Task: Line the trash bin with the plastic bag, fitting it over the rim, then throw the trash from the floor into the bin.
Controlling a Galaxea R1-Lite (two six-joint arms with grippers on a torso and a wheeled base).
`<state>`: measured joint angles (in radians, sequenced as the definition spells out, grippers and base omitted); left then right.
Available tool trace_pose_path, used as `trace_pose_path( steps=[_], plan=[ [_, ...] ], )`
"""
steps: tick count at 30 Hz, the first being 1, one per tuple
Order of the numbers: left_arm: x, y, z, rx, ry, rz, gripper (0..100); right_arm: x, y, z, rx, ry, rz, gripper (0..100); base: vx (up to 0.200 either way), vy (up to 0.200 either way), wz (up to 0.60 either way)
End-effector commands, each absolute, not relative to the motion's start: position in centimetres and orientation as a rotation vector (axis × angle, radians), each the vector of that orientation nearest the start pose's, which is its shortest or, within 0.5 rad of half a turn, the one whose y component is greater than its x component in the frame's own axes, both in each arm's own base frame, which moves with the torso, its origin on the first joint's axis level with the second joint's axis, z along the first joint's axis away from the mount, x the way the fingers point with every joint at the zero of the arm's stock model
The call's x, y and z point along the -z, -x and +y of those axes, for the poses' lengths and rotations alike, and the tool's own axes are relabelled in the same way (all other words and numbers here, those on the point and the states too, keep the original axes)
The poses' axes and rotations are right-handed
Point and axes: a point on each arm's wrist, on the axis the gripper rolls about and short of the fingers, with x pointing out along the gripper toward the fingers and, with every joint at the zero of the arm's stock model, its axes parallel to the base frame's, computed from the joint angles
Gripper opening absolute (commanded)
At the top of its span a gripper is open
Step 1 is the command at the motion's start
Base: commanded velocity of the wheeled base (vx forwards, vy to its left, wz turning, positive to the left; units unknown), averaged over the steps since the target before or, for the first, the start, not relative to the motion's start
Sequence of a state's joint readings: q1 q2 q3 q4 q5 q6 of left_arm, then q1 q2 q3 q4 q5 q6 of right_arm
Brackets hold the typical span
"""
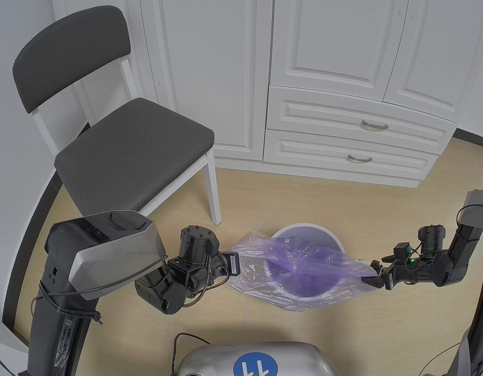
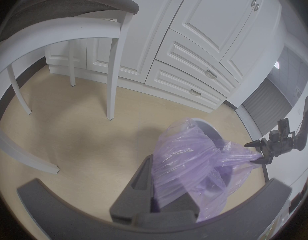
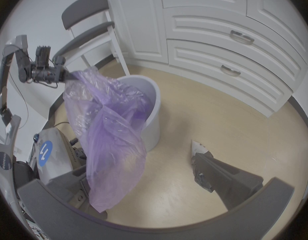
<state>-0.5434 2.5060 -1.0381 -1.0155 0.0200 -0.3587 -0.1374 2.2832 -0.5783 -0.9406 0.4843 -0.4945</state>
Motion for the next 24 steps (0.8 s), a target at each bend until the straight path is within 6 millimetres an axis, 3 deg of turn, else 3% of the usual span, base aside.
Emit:
trace_pose_path(
  steps=[1, 7, 15, 24],
  plan=[
    [3.3, -36.4, -22.2, 0.435, 0.217, 0.523, 0, 0.7, -31.8, -5.3, -0.468, 0.212, 0.567, 100, 0.000, 0.000, 0.00],
    [3.6, -36.5, -22.2, 0.430, 0.215, 0.530, 0, 0.9, -31.7, -7.8, -0.498, 0.137, 0.527, 100, 0.000, 0.000, 0.00],
    [5.8, -37.0, -21.1, 0.394, 0.194, 0.577, 0, 5.3, -32.2, -9.7, -0.638, -0.156, 0.543, 100, 0.000, 0.000, 0.00],
    [6.8, -37.9, -20.2, 0.371, 0.199, 0.587, 0, 5.3, -31.8, -11.4, -0.685, -0.277, 0.504, 100, 0.000, 0.000, 0.00]
  ],
)
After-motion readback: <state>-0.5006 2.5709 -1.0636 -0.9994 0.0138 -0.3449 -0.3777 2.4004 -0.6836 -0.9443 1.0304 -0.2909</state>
